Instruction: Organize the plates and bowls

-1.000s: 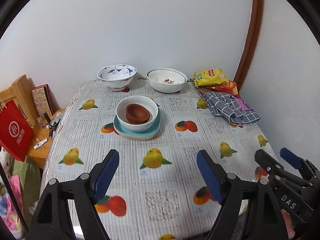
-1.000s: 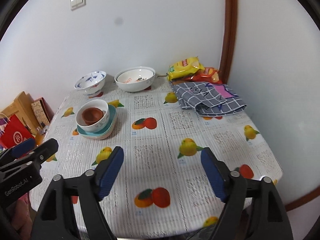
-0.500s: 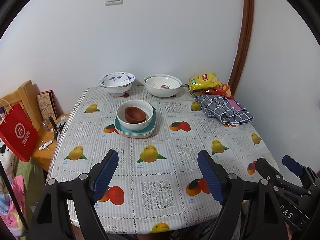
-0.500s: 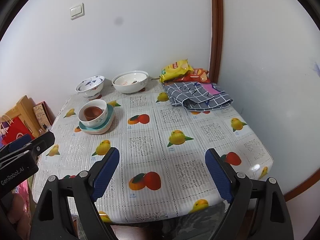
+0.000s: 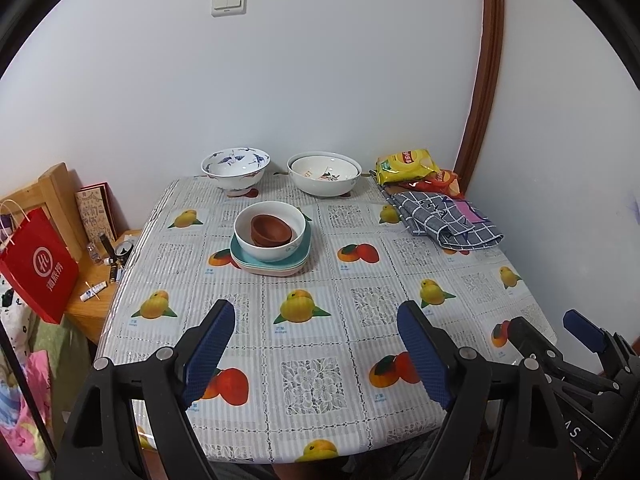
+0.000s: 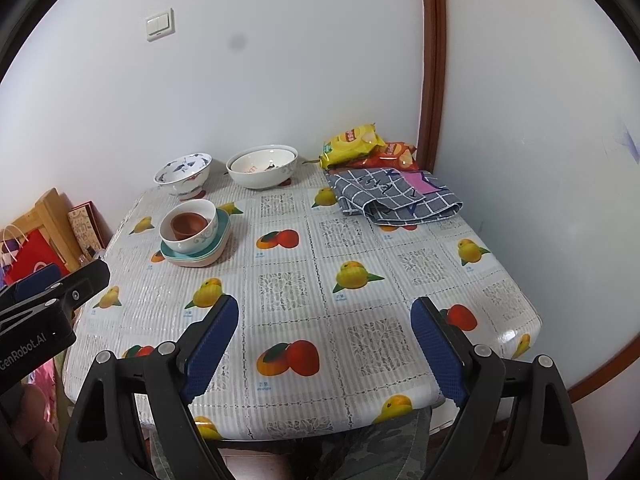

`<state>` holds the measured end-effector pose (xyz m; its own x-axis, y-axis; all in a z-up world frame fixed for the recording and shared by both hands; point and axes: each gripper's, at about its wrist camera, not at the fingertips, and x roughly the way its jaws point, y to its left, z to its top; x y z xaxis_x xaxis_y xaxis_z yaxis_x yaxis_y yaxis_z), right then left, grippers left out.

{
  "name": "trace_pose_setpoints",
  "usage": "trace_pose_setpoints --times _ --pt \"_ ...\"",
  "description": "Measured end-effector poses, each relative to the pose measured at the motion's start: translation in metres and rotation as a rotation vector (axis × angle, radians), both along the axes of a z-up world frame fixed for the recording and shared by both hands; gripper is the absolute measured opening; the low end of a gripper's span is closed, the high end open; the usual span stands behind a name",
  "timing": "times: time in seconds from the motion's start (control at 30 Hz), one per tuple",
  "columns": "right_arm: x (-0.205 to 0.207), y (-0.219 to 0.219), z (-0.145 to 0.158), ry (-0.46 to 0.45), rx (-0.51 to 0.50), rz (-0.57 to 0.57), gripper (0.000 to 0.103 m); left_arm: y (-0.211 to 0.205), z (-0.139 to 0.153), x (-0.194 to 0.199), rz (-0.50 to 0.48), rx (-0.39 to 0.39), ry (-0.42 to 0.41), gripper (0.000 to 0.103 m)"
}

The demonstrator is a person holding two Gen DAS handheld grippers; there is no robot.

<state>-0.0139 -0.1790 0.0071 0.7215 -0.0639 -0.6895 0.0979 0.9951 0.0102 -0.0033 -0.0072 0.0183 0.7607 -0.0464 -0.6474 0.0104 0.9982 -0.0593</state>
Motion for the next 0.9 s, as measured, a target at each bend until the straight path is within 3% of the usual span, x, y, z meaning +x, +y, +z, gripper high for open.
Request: trace_pose_setpoints --times 0.9 --pt "0.0010 0.0007 -0.0062 0.008 0.011 0.004 0.087 0.0038 -0.0045 -0.0010 0.008 -0.006 0.007 0.082"
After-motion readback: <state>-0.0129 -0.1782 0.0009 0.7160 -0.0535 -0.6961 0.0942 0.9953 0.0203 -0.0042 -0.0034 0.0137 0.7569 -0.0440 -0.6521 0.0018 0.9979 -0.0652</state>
